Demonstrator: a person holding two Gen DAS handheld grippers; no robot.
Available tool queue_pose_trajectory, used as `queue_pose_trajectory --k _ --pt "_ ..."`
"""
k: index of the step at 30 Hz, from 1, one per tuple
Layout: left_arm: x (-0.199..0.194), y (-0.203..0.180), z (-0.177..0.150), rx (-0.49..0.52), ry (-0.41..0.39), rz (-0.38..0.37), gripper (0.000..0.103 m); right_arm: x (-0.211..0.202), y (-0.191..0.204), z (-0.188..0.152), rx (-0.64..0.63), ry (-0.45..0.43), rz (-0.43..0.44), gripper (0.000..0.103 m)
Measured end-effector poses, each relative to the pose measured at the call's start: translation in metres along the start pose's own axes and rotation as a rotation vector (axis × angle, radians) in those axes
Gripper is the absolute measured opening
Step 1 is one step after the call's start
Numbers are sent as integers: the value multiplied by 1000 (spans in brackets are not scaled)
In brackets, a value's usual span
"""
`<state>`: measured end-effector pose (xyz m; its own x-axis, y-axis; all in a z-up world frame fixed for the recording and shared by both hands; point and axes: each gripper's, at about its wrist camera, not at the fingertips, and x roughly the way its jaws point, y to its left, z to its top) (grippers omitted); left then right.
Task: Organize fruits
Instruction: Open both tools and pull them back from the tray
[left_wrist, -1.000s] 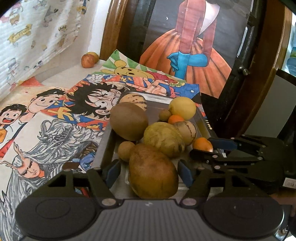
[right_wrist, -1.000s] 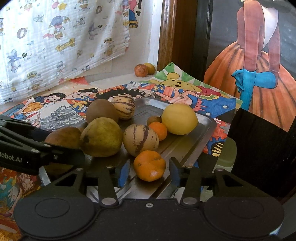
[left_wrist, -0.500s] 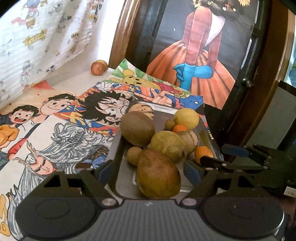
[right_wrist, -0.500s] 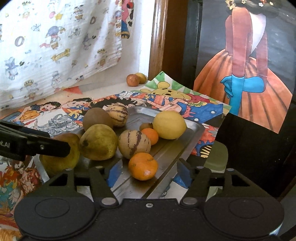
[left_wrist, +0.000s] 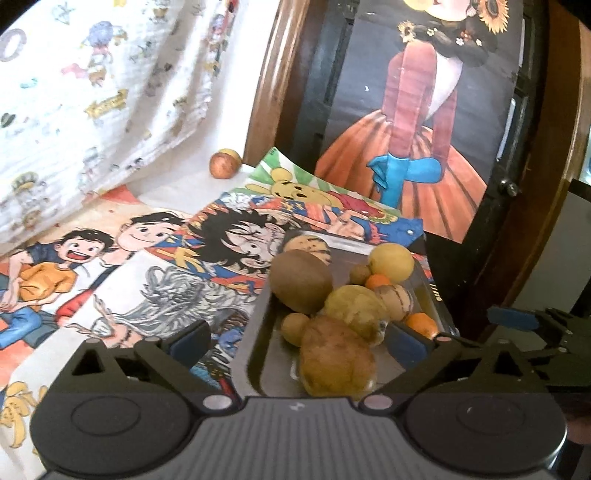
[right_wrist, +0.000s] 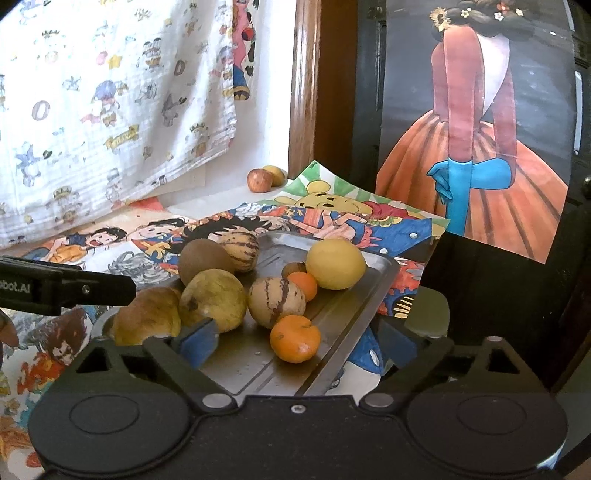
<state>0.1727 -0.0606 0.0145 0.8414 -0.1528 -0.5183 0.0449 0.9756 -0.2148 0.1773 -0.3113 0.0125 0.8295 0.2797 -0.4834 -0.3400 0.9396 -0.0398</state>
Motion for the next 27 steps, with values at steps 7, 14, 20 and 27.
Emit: queue_pose_trajectory --k 7,14,20,27 --pt "-13 6 -4 8 -16 40 102 -13 5 2 32 -11 -10 99" --pt "-32 15 -9 3 -30 83 102 -31 14 3 69 -25 -4 102" --pt "-43 16 -16 38 -15 122 102 -44 24 3 86 -14 -10 102" --pt "-57 22 -22 30 -20 127 102 -58 36 2 76 -3 -14 102"
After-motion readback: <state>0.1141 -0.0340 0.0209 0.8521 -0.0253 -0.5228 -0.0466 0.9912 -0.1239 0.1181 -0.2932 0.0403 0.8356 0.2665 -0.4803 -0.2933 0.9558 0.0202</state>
